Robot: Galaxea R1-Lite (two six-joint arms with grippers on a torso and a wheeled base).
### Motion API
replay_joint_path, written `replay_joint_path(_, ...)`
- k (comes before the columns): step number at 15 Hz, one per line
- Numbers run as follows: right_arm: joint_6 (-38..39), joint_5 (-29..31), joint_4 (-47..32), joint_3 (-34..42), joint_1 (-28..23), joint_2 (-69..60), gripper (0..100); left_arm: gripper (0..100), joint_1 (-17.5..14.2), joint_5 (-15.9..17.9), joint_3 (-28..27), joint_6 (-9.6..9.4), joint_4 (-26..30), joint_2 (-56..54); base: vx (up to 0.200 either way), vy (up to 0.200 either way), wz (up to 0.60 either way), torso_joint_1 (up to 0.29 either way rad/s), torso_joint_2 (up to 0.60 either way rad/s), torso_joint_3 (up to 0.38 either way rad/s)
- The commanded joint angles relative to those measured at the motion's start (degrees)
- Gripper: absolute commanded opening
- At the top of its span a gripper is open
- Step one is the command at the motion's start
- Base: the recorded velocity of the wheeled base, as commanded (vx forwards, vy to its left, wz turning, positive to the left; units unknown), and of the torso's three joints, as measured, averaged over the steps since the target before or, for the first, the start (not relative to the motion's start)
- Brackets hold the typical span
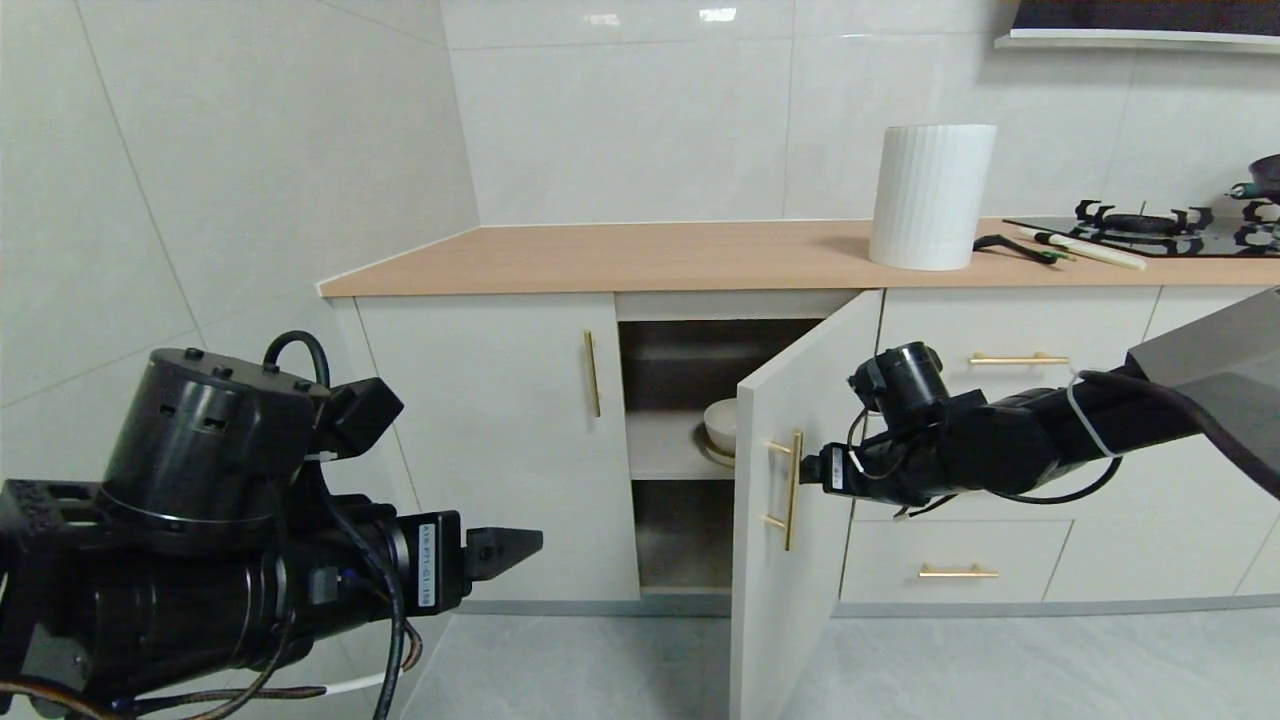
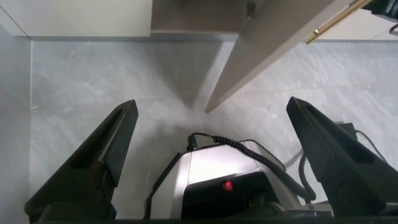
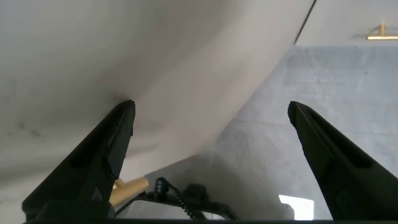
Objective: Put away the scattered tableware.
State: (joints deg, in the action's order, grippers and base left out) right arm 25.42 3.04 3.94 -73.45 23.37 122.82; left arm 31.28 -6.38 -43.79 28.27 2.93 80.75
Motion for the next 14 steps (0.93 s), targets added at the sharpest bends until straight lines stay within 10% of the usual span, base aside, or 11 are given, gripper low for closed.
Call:
replay_joint_path(1,0.7,0.0,0.0,-0.2,0.0,0.8,100,100,0.0,0.0,0.0,0.03,0.1,0.3,0.000,0.000,0.00,0.000,0.00,0.000)
replay_joint_path(8,6.1,0.0,4.5,-0.9,0.9,1.9,100,100,-0.2,-1.4,-0.2,0.03,0.0,1.3,0.200,0.000,0.00,0.002,0.00,0.001)
replay_joint_path(14,15.3,0.0,5.9,-5.1,2.4,3.7,100,100,-0.2,-3.2,-0.2,0.03,-0.2,1.8,0.000,0.000,0.00,0.000,0.00,0.000)
